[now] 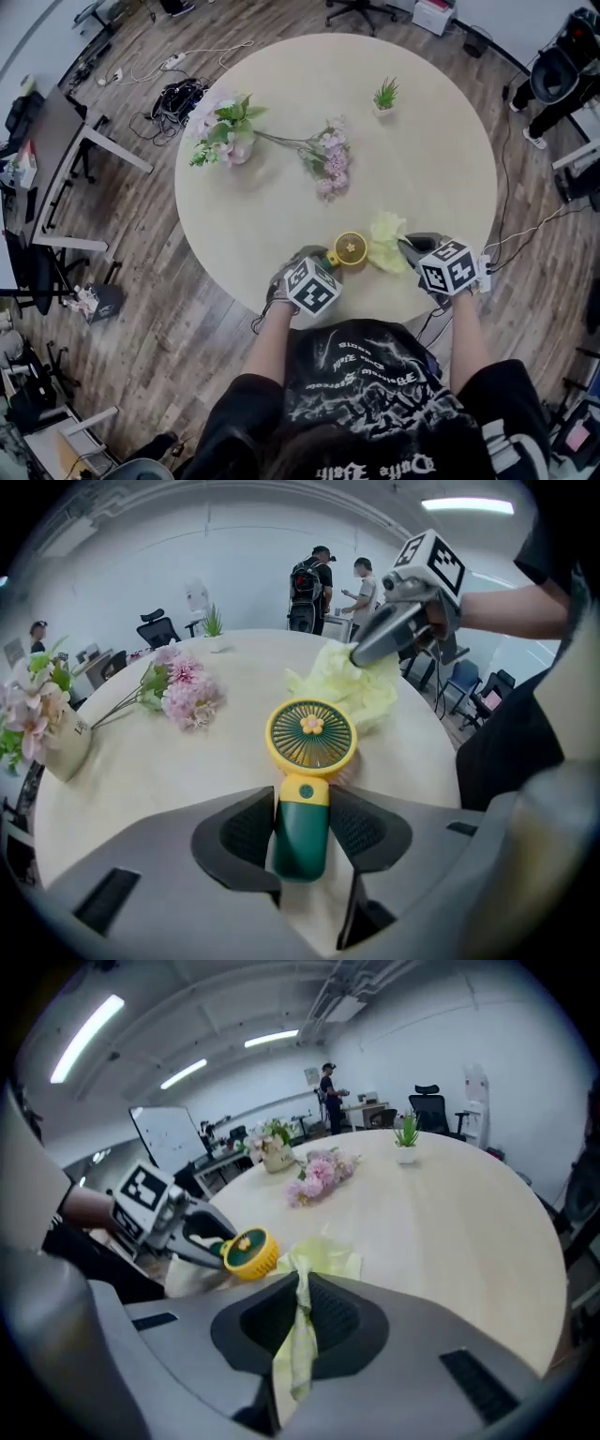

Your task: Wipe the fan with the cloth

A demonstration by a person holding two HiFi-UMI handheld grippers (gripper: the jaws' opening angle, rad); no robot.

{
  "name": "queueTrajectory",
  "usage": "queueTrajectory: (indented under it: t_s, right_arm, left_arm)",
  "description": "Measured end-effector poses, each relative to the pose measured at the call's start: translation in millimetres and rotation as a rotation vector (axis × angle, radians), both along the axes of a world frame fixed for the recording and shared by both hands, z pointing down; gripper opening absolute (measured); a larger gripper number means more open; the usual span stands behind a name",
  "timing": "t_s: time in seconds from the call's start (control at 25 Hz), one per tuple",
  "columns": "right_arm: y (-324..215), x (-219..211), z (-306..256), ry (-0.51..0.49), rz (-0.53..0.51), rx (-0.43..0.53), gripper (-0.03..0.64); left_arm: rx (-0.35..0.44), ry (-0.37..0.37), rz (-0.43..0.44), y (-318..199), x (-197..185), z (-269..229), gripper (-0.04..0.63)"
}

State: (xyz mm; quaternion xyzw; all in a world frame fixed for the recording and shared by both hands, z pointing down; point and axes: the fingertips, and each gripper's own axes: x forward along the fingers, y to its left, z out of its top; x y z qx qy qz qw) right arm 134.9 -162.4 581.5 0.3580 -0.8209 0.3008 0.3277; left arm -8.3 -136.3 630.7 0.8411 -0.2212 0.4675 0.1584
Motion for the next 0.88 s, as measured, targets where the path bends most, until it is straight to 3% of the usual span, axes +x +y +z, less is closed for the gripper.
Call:
queueTrajectory:
  t_s: [0.08,0.16,0.2,0.28,0.44,0.56,0.68,0.76,0.88]
  right_arm:
    - [9.6,1.2,16.8,0.093,-0.033,-0.009,0.034]
    - [17.0,-3.0,26.9,0.124,-0.058,-0.020,0.048]
    - [21.2,-6.8,30.4,0.130,-0.076,-0.029,0.071]
    - [29.7,-13.3,37.7,0.162,-0.122,-0.045,0.245]
    - [34.5,-14.0,53.5,0.310,-0.206,-0.019,0.264]
    - [32.9,-12.2,58.8,0.373,-0.237,-0.019,0.227]
    - [26.1,-10.7,57.0,0.384,-0.218,-0.022,0.081]
    - [24.6,-10.7,56.5,0.398,-0.213,-0.005,0.052]
    - [25.4,-10.4,56.7,0.380,-0.174,0.013,0.051]
  left_arm:
    - [-0.027,0.031,-0.042,-1.5,-1.5,-0.4,0.195]
    - [-0.071,0.086,-0.113,-4.5,-4.7,-1.1,0.193]
    - [-0.090,0.109,-0.148,-5.5,-7.2,-1.5,0.193]
    - [-0.115,0.134,-0.200,-6.0,-12.7,-2.5,0.193]
    - [-0.171,0.225,-0.294,-6.1,-17.5,-9.9,0.192]
    - [-0.221,0.387,-0.390,-12.2,-16.6,-28.4,0.190]
    - [-0.258,0.529,-0.468,-21.3,-15.2,-45.1,0.187]
    - [-0.275,0.520,-0.490,-22.0,-15.7,-40.4,0.187]
    - [-0.269,0.379,-0.423,-10.2,-14.4,-25.7,0.187]
